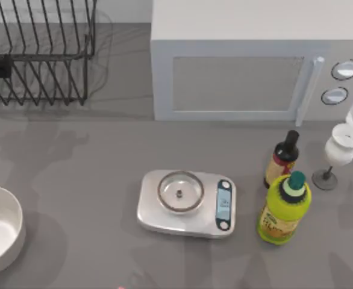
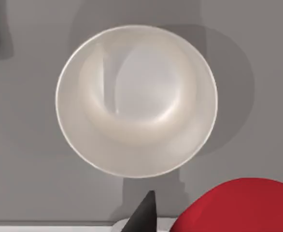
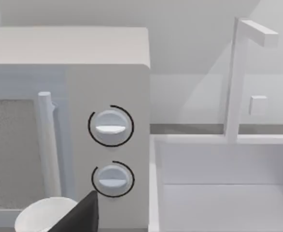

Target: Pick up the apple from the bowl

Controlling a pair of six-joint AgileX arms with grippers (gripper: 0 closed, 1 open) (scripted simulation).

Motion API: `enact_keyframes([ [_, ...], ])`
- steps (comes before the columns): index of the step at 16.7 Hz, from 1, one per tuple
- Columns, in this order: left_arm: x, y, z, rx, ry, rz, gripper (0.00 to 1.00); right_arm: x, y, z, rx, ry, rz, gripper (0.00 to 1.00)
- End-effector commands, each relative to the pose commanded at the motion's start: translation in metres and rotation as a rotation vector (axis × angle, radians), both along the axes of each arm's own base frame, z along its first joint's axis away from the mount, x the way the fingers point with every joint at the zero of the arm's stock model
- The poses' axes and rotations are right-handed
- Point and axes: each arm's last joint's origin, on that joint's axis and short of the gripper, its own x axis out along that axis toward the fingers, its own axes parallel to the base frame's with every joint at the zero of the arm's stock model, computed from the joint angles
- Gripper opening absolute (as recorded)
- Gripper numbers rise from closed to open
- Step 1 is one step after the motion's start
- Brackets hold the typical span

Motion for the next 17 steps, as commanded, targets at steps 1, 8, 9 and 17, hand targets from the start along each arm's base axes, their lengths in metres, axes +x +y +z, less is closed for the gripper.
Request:
enact_keyframes([
  [1, 0.012, -0.016, -0.010, 0.000, 0.006, -0.001, 0.00, 0.000, 0.000, 0.000, 0.000, 0.000, 0.000, 1.00],
  [8, 0.051, -0.138, -0.082, 0.001, 0.020, -0.003, 0.00, 0.000, 0.000, 0.000, 0.000, 0.000, 0.000, 1.00],
  [9, 0.052, -0.142, -0.085, 0.001, 0.020, -0.003, 0.00, 0.000, 0.000, 0.000, 0.000, 0.000, 0.000, 1.00],
  [17, 0.055, -0.142, -0.116, 0.003, 0.026, -0.002, 0.00, 0.000, 0.000, 0.000, 0.000, 0.000, 0.000, 1.00],
])
